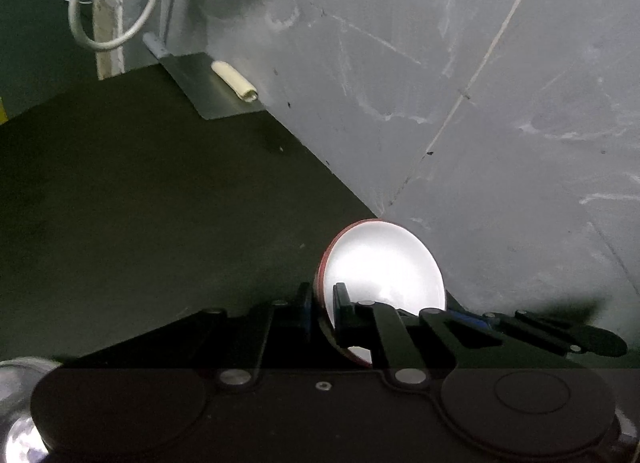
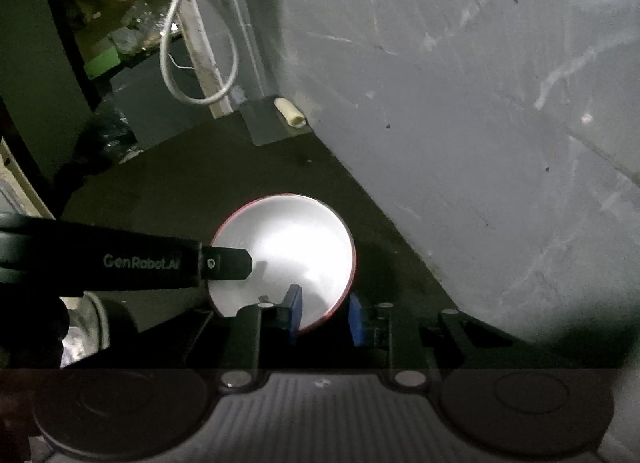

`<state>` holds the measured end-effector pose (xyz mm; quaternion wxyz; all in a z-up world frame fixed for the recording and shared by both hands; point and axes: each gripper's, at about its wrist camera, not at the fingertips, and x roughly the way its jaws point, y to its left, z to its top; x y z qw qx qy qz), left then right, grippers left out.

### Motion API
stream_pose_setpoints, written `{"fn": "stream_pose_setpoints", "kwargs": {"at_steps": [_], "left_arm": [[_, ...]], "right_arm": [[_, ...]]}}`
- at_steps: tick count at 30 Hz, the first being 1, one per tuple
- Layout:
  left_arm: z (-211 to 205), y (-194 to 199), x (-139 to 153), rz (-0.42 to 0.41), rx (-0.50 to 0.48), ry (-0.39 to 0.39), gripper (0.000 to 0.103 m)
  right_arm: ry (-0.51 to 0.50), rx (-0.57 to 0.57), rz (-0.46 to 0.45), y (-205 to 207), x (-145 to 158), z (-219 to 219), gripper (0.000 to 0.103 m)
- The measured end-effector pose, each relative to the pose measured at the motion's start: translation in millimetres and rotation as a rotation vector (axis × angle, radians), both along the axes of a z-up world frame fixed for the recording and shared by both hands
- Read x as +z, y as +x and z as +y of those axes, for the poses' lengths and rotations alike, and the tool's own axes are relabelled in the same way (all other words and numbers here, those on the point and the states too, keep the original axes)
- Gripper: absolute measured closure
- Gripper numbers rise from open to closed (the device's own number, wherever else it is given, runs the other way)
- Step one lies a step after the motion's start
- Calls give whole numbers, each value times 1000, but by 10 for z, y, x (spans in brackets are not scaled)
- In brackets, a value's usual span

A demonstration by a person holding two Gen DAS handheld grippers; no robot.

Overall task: Organize plates and bowls
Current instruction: 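Lift the second white bowl with the left gripper toward the steel bowls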

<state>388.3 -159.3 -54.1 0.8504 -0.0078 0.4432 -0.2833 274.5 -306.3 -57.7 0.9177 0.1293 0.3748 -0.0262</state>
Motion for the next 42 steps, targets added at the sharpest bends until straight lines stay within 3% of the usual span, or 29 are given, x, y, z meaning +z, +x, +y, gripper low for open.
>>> {"fn": "stream_pose_setpoints", "kwargs": {"at_steps": [19, 32, 42], "left_arm": [[1111, -1165, 594, -124, 167, -51, 92], [1775, -1914, 555, -116, 278, -67, 90], [2127, -2234, 453, -94, 352, -63, 89]], "right_arm": [[-25, 156, -140, -805, 654, 860, 76], [-54, 278, -146, -1328, 803, 1552, 76], [-17, 392, -79, -1457, 731, 1852, 75]]}}
